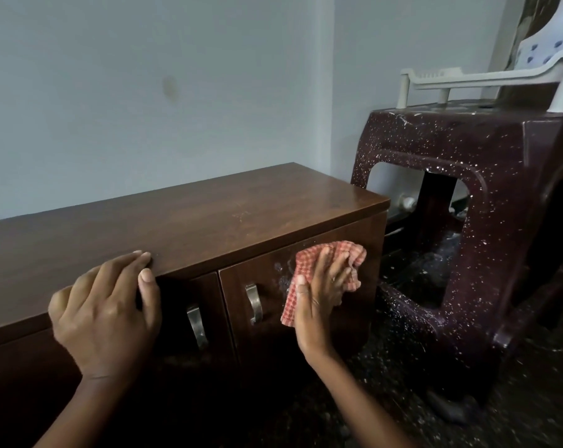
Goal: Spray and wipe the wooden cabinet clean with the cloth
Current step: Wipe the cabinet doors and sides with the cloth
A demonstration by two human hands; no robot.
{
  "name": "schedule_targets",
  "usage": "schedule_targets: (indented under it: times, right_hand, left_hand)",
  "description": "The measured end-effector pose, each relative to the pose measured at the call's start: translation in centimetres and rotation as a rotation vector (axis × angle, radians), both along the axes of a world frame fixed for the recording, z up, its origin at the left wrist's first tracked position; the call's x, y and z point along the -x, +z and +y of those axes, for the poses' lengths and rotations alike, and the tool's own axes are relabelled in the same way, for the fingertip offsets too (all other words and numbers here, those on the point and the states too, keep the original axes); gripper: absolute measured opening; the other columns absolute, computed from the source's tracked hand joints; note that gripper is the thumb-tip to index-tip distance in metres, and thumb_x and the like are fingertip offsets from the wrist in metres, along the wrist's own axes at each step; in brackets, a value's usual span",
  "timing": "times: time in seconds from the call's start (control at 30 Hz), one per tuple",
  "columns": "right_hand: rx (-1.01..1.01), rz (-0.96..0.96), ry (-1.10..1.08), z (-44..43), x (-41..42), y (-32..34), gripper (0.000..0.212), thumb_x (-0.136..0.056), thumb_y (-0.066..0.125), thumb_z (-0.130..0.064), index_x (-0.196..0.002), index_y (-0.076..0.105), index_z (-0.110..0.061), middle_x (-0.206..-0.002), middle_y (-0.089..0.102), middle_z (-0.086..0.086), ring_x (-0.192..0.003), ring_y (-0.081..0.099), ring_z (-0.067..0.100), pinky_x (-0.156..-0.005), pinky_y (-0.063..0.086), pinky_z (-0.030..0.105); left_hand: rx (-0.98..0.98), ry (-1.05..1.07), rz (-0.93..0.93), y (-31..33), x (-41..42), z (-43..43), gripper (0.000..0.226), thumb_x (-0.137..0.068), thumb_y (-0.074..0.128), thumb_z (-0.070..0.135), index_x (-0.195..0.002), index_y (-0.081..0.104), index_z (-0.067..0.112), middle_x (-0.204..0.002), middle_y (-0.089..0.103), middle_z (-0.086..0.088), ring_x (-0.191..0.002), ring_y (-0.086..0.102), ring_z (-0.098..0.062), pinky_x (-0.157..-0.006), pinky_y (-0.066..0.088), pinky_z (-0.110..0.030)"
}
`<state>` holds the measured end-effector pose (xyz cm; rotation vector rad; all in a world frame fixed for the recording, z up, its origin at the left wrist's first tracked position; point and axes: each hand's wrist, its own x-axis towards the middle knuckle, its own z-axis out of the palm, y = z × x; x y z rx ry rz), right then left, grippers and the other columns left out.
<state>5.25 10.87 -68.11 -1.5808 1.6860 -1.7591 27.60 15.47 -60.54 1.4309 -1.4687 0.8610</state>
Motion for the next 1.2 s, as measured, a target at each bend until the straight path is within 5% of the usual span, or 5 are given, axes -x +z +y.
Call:
schedule_targets:
  times: [0.13, 0.47, 0.73, 0.93, 1.2]
  right_hand:
    - [0.143, 0.136, -0.037, -1.6, 1.9, 3.8, 0.067, -0.086, 0.001, -0.07, -0.145, -0.004, -0.037, -0.153, -0.02, -0.003, -0.141, -0.026, 0.018, -0.111, -0.022, 0.032]
    - [-0.23, -0.486, -0.17, -3.9, 6.8, 0.5, 0.058, -0.1, 0.02, -0.045, -0.148, -0.008, -0.029, -0.156, -0.021, -0.004, -0.144, -0.018, 0.019, -0.114, -0.014, 0.045]
    - [0.003, -0.228, -0.048, -2.7, 5.2, 7.2, 0.063, -0.095, 0.019, -0.045, -0.149, -0.006, -0.024, -0.157, -0.018, -0.002, -0.143, -0.019, 0.019, -0.111, -0.015, 0.04]
    - [-0.242, -0.216, -0.331, -3.6, 4.0, 11.1, 0.068, -0.097, 0.034, -0.043, -0.15, -0.003, -0.02, -0.158, -0.013, -0.001, -0.146, -0.007, 0.024, -0.115, 0.001, 0.047]
    - [-0.239, -0.469, -0.371, -4.3, 3.9, 12.6, 0.072, -0.095, 0.036, -0.05, -0.15, -0.002, -0.025, -0.159, -0.009, -0.003, -0.146, -0.003, 0.023, -0.115, 0.002, 0.048]
  left_hand:
    - [-0.027, -0.013, -0.014, 0.0, -0.5, -0.1, 0.039, -0.102, 0.034, 0.027, -0.108, 0.069, 0.013, -0.109, 0.07, -0.004, -0.095, 0.065, -0.032, -0.079, 0.045, -0.047]
    - [-0.031, -0.042, 0.039, -0.7, -0.9, -1.0, 0.04, -0.102, 0.033, 0.029, -0.108, 0.069, 0.013, -0.111, 0.07, -0.006, -0.098, 0.064, -0.032, -0.081, 0.045, -0.051]
    - [0.0, -0.056, 0.021, -0.8, -1.4, -1.3, 0.039, -0.101, 0.033, 0.029, -0.108, 0.068, 0.013, -0.11, 0.069, -0.007, -0.097, 0.063, -0.034, -0.084, 0.045, -0.054]
    - [0.151, 0.081, -0.085, 0.2, -0.2, 0.3, 0.026, -0.098, 0.045, 0.025, -0.099, 0.071, 0.02, -0.099, 0.072, 0.003, -0.084, 0.062, -0.026, -0.074, 0.034, -0.038]
    - [0.112, 0.091, -0.091, 0.1, -0.3, -0.3, 0.028, -0.098, 0.044, 0.028, -0.1, 0.07, 0.02, -0.1, 0.071, 0.004, -0.086, 0.061, -0.022, -0.074, 0.032, -0.035]
